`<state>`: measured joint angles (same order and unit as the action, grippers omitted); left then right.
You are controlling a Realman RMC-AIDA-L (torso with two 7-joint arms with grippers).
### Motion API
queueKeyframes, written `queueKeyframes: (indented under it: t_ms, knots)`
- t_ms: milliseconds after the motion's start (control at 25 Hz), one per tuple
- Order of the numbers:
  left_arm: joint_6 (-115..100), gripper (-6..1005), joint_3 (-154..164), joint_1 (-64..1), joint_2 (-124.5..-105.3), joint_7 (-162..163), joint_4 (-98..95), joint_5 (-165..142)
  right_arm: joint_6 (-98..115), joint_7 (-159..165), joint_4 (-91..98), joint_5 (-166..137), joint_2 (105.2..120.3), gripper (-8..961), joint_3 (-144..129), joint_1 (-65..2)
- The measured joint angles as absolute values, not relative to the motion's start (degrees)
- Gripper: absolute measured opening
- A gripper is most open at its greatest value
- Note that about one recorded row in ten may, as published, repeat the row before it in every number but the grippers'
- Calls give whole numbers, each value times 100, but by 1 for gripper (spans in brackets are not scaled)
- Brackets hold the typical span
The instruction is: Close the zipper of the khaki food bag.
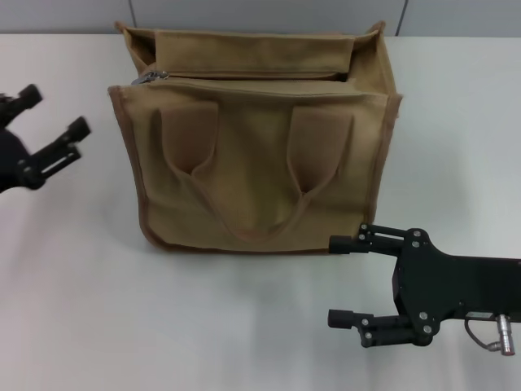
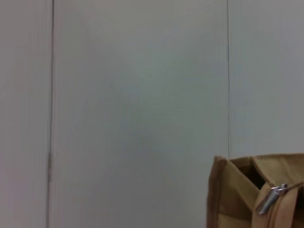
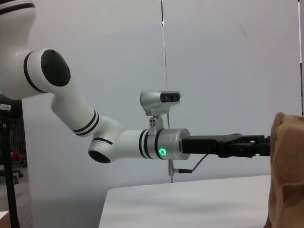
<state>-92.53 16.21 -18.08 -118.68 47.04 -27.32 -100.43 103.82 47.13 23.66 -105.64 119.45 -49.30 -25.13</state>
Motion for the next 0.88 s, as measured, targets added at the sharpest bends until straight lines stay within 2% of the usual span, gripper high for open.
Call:
queueKeyframes:
  t_ms: [440, 880]
  knots:
    - [-8723, 773, 2084, -2381, -11913, 3856, -1968, -9803, 10351, 4711, 2208, -10564, 11953, 798, -4930, -2533]
    - [-8887, 751, 2101, -2408, -11913, 3783, -1553, -8969, 10344, 4578, 1948, -10554, 11954, 797, -4858, -2538]
